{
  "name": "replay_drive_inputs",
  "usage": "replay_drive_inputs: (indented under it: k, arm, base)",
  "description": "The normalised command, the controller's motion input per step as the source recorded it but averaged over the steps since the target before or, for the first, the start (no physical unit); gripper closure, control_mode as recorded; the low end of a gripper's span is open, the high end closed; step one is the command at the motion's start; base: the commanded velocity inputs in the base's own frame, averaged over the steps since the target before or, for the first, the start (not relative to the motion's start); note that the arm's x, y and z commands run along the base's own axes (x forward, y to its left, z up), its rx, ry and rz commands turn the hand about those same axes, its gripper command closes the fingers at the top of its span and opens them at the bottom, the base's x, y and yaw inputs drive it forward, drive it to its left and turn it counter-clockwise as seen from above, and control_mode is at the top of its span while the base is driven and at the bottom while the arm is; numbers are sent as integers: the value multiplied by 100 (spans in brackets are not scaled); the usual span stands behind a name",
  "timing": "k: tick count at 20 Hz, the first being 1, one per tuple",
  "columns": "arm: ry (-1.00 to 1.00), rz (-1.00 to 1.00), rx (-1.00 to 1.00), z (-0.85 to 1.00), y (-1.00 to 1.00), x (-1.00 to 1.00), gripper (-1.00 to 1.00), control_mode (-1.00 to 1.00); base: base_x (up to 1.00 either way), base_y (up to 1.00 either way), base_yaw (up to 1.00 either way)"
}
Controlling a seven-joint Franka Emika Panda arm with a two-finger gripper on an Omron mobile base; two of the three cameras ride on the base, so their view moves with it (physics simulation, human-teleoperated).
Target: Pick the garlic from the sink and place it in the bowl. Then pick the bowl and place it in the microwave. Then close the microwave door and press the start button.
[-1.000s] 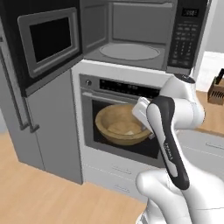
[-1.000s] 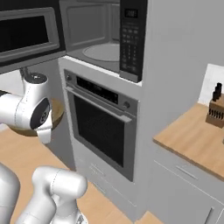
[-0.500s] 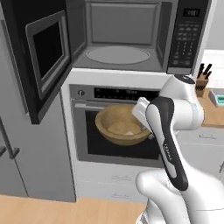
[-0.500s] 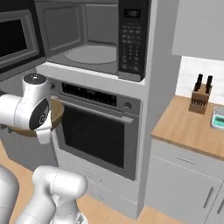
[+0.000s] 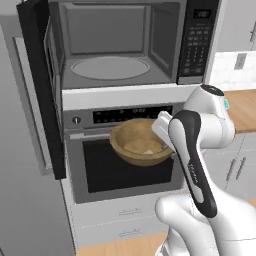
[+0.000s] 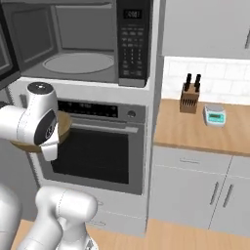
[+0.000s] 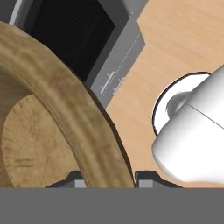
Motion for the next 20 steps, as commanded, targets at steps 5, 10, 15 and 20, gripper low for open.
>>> replay_drive_inputs:
  k: [5,10,15,20]
  arm:
    - [0,0,0,0,0,0,100,100]
    - [0,0,0,0,0,0,100,100]
    - [0,0,0,0,0,0,100,100]
    - [0,0,0,0,0,0,100,100]
  base:
    - [37,78,-37]
    - [23,6,-29]
    - [-2,-34,-3]
    - [15,-21,6]
